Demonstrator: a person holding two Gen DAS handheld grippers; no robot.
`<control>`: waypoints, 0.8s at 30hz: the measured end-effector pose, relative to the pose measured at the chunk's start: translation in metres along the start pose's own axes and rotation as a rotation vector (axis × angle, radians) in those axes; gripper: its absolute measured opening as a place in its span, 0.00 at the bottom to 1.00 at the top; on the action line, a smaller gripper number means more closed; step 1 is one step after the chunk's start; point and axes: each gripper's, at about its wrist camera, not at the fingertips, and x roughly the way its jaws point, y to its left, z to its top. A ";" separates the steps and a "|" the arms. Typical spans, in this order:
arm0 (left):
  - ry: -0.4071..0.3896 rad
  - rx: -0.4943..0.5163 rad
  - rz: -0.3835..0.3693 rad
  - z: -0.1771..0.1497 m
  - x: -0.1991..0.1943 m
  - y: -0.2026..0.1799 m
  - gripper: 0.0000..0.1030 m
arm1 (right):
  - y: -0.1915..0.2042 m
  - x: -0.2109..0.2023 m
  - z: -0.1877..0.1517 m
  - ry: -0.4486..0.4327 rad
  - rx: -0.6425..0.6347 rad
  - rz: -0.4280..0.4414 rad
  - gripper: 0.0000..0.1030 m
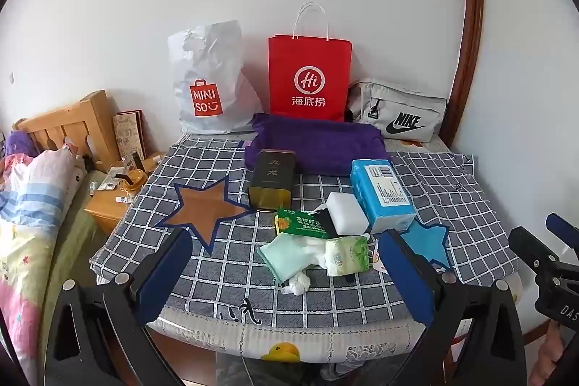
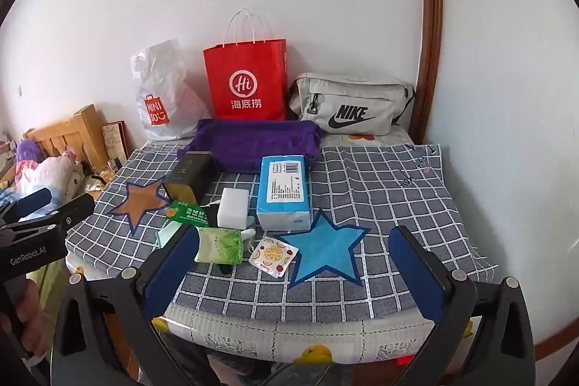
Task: Organize soft objects
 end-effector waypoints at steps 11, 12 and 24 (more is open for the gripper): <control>-0.012 0.004 0.009 -0.002 0.001 0.001 1.00 | -0.002 0.001 0.001 0.002 0.015 0.017 1.00; -0.017 0.006 0.008 -0.002 -0.002 0.002 1.00 | 0.001 0.002 -0.001 0.000 0.009 0.016 1.00; -0.024 0.005 0.011 -0.005 -0.004 0.004 1.00 | 0.006 -0.001 -0.003 -0.007 0.009 0.025 1.00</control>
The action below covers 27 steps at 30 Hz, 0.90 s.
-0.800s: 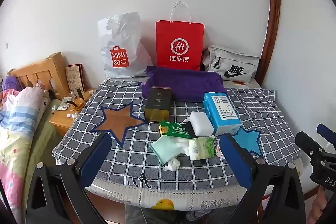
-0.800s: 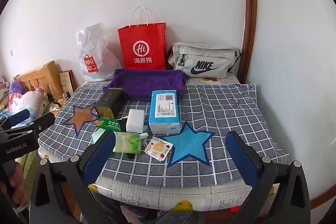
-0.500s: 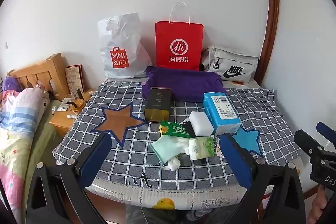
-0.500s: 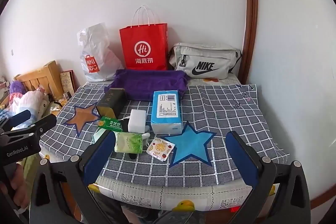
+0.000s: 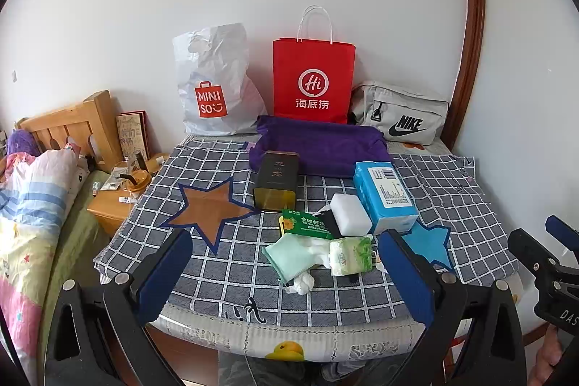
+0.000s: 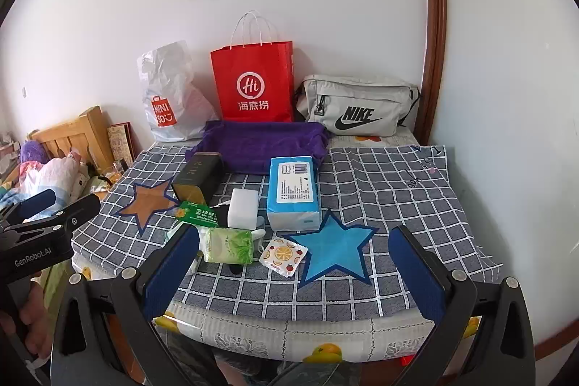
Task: Organize soft objects
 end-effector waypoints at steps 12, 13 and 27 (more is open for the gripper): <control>-0.004 -0.005 0.008 0.004 -0.003 0.005 1.00 | 0.002 -0.005 0.002 -0.010 -0.001 -0.011 1.00; -0.003 -0.004 0.007 0.004 -0.003 0.005 1.00 | 0.002 -0.005 0.002 -0.012 -0.001 -0.011 1.00; -0.002 -0.004 0.007 0.005 -0.004 0.007 1.00 | 0.000 -0.010 0.004 -0.021 0.001 -0.006 1.00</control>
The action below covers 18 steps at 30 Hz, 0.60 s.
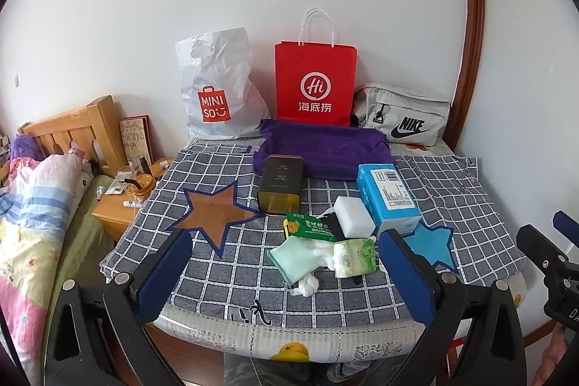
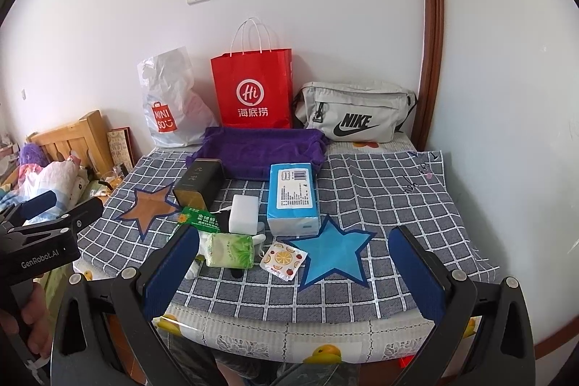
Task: Organize soft objects
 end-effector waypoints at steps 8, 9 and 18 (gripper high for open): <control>-0.002 0.002 0.006 0.001 -0.002 0.001 1.00 | 0.002 -0.001 0.001 -0.003 -0.002 0.002 1.00; -0.001 0.003 0.006 0.001 -0.001 0.000 1.00 | 0.002 -0.002 0.001 -0.003 -0.002 0.001 1.00; 0.000 0.004 0.008 0.000 -0.001 -0.001 1.00 | 0.003 -0.003 0.002 -0.004 -0.001 0.005 1.00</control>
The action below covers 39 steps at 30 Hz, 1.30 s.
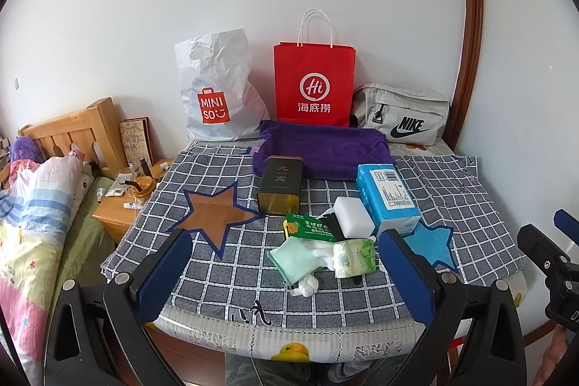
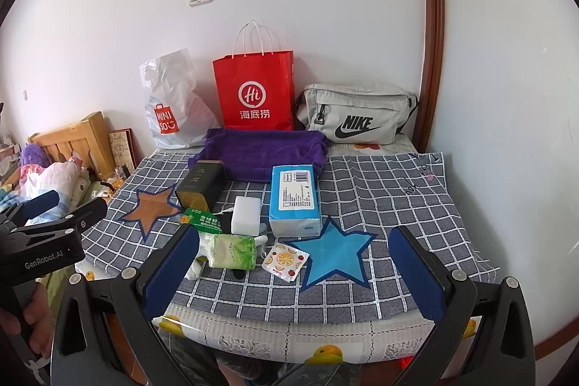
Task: Organize soft objects
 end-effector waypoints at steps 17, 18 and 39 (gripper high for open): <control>0.000 0.004 0.002 0.000 -0.001 -0.001 1.00 | 0.004 -0.001 -0.001 0.002 -0.005 0.004 1.00; 0.000 0.004 0.002 0.000 -0.001 -0.001 1.00 | 0.004 -0.001 -0.001 0.002 -0.004 0.005 1.00; 0.051 0.015 -0.012 -0.008 0.029 -0.003 1.00 | 0.004 0.017 -0.007 0.026 -0.021 -0.006 1.00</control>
